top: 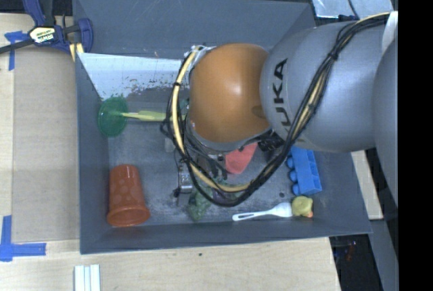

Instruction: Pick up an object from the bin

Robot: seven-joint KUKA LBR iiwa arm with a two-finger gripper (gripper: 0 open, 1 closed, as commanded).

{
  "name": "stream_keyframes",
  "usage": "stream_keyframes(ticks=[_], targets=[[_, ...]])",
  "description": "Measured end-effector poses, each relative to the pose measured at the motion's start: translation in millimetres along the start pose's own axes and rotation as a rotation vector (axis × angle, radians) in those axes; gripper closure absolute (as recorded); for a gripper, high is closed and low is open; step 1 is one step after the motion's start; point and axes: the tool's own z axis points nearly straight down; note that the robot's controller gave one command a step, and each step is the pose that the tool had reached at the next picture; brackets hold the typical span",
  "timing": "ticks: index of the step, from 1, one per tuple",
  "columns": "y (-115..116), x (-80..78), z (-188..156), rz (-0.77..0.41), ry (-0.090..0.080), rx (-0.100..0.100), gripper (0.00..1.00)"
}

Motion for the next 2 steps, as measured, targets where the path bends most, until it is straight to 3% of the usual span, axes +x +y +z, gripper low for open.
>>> stream_keyframes(ticks=[1, 2], targets=[[0, -1.9, -4, 0.003, -0.008, -0.002, 0.00], [-67, 3.3, -6, 0.030, -0.007, -0.002, 0.00]])
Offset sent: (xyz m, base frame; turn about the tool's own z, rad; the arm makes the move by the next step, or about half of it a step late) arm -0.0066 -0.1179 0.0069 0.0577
